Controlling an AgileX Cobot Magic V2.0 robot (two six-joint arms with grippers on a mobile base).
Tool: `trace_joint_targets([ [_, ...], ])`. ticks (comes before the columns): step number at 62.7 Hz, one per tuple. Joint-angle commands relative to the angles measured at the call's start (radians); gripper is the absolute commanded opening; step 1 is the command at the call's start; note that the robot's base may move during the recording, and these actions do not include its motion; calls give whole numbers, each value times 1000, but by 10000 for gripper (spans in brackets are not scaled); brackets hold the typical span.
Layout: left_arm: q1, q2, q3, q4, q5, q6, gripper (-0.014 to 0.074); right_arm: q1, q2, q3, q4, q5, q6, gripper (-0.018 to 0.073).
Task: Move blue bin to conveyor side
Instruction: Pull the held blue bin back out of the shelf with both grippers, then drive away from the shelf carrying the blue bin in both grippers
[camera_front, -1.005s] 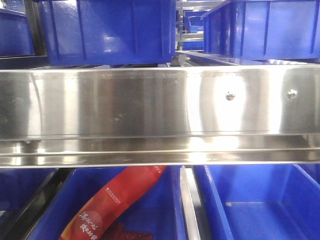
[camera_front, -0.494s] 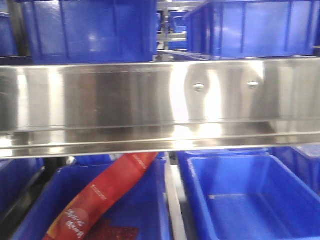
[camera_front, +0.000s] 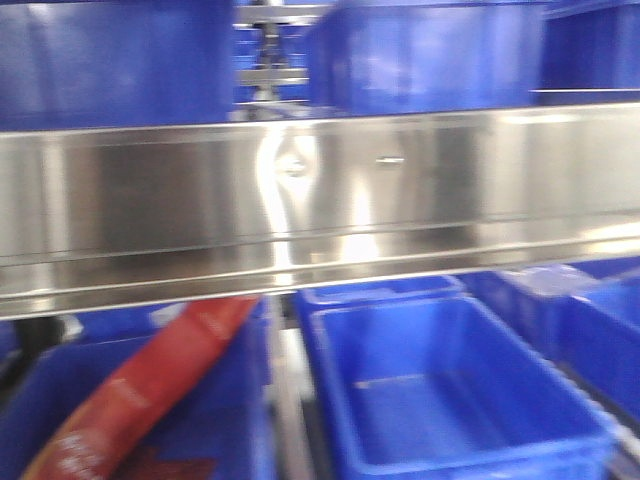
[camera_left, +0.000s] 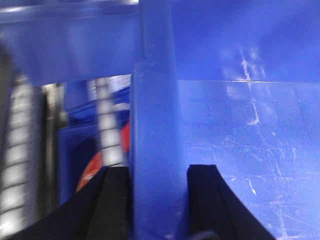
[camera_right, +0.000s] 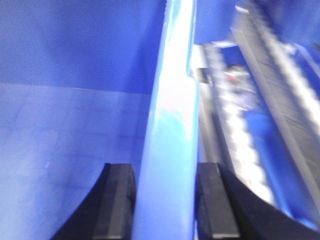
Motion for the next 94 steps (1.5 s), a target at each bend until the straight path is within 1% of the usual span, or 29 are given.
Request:
trace_joint_targets([
  [1,-7,-21,-13,-10,-90,1,-20,4,-29,-17,8,-126,-24,-79],
  [94,-7,-21,-13,-10,-90,1,-20,4,-29,-17,8,-126,-24,-79],
])
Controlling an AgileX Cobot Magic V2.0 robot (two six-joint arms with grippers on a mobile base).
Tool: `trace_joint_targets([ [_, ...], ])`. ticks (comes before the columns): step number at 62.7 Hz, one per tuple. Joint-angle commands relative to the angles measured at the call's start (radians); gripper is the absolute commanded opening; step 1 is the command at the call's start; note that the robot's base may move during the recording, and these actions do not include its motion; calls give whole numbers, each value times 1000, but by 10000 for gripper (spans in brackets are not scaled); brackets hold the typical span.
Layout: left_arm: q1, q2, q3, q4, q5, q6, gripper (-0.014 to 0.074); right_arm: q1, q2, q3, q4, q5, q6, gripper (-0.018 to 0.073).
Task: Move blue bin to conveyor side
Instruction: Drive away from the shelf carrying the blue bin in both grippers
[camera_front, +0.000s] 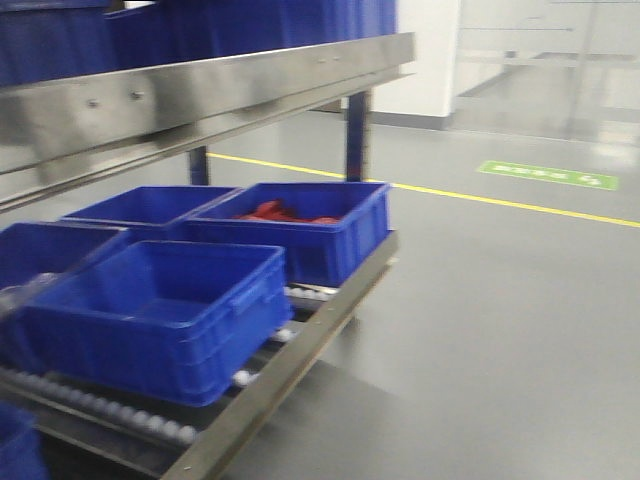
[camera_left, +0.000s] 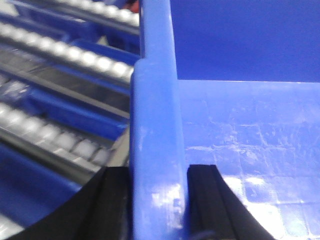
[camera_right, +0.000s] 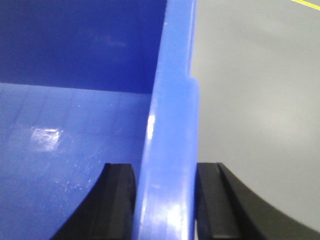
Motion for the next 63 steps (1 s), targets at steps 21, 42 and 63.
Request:
trace_joint_targets([
  [21,-7,-21,-13,-10,-90,1,-20,4,-29,-17,8,-126,-24,-79],
  [42,-7,-21,-13,-10,-90,1,-20,4,-29,-17,8,-126,-24,-79],
  [63,-7,-21,-13,-10,-90,1,-20,4,-31,-17,8,-126,-24,-79],
])
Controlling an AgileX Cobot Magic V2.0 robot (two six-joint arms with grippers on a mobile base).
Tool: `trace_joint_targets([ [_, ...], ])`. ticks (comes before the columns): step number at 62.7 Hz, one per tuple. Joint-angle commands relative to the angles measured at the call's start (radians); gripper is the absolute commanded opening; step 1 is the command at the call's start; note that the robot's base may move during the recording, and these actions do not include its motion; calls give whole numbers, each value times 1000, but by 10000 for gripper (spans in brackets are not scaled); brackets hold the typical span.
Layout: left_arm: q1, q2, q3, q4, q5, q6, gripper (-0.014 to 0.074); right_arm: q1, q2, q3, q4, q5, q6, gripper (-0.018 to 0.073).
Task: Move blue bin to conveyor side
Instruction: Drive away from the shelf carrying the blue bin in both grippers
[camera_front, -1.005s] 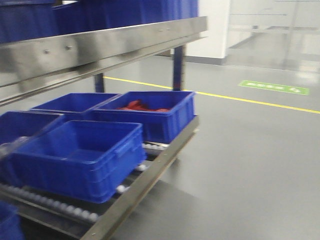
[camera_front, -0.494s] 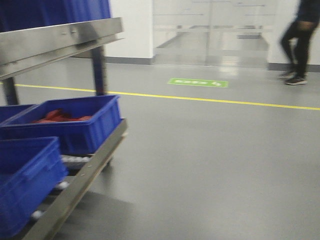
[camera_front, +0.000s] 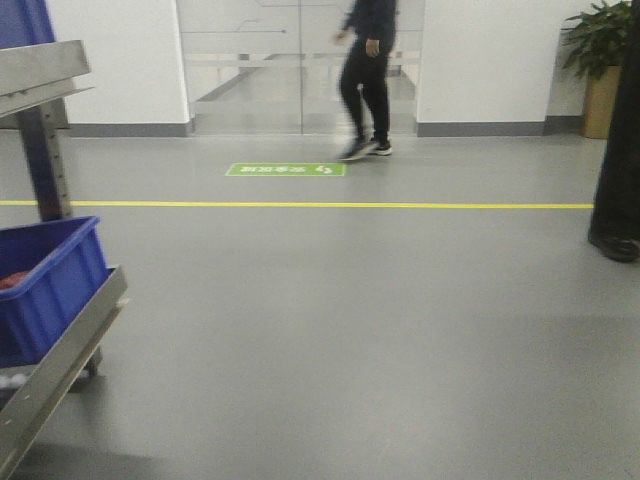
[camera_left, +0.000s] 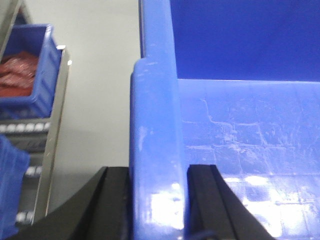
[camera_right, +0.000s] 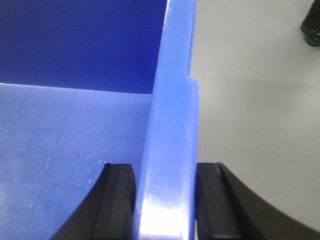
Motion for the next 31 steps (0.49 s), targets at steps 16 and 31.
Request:
trace_joint_targets([
  [16,-7,-21,-13,-8,-90,1,-20,4,-26,-17,12,-130,-24,-79],
  [31,-7,-21,-13,-8,-90,1,-20,4,-26,-17,12,-130,-24,-79],
])
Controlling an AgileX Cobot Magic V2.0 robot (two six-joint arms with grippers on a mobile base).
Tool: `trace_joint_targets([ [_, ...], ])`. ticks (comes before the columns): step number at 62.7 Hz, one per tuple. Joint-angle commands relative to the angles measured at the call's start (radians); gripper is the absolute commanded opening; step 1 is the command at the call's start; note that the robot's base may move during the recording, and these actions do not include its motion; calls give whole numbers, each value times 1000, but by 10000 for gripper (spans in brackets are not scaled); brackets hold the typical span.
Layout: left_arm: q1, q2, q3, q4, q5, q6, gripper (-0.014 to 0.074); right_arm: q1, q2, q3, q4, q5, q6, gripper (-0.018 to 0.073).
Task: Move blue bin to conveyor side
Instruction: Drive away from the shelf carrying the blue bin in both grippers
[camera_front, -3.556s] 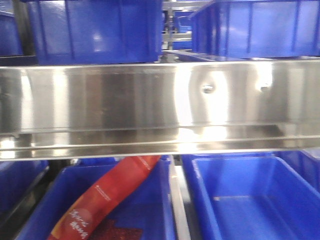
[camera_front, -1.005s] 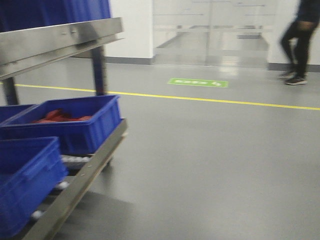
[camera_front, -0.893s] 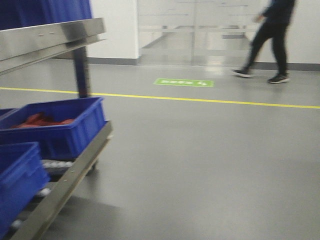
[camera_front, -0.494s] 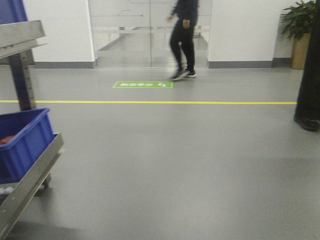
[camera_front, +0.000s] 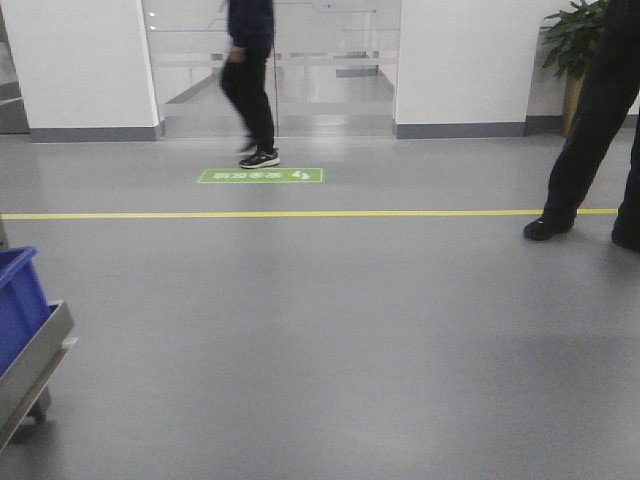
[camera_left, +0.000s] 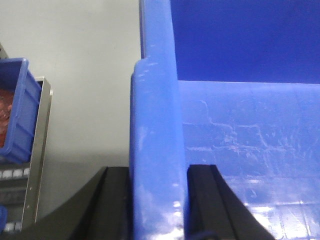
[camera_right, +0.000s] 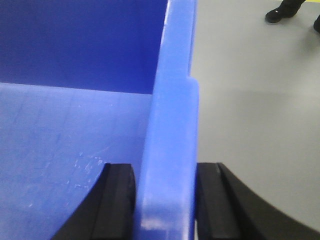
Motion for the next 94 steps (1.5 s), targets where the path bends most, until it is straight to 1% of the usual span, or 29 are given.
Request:
trace_joint_targets([
  [1,-7,-21,-13,-8,-90,1,-20,4,-26,-17,12,-134,-24,-79],
  [94,-7,-21,-13,-8,-90,1,-20,4,-25,-17,12,-143,-24,-79],
])
